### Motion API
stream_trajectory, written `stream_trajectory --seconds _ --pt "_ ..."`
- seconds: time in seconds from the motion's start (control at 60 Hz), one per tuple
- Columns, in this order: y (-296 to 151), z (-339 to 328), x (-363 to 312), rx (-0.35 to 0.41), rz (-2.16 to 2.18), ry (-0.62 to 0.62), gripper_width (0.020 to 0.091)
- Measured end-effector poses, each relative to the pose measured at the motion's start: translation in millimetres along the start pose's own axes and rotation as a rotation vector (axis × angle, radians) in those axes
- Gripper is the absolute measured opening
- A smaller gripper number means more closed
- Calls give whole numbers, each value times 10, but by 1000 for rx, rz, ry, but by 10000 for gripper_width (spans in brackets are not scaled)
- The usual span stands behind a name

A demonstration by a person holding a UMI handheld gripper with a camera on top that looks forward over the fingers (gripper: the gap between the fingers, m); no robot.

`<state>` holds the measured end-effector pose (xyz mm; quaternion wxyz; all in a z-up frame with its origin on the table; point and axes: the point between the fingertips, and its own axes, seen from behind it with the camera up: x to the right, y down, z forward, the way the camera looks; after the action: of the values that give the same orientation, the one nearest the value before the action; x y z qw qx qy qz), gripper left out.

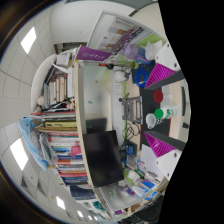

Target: Pour water

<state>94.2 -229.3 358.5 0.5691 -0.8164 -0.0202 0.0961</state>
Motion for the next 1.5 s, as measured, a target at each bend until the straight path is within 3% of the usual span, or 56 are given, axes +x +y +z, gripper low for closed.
stream_trajectory --seconds 0.15,0.183,0.333,0.45,0.65,0.817,0.967,1.017,1.067,1.133,1.267,1.5 --pt "298 117 -27 73 25 -58 854" --pt "271 211 -86 64 23 -54 853" --pt "1145 488 -4 -3 -13 -38 853" --pt "1549 831 -22 -17 -33 -40 854" --pt "2007 1507 3 33 -132 -21 858" --pt "2074 1912 -6 108 -144 -19 855" --pt "2055 2173 -40 148 -136 -23 749" --pt "2069 2237 -44 146 -123 -29 672" --pt "2009 2270 -16 176 -114 -22 549" --pt "1993 2311 -24 190 -124 -17 521" --pt "1999 2291 18 189 -128 5 395" --pt "1882 2252 40 117 -159 14 374"
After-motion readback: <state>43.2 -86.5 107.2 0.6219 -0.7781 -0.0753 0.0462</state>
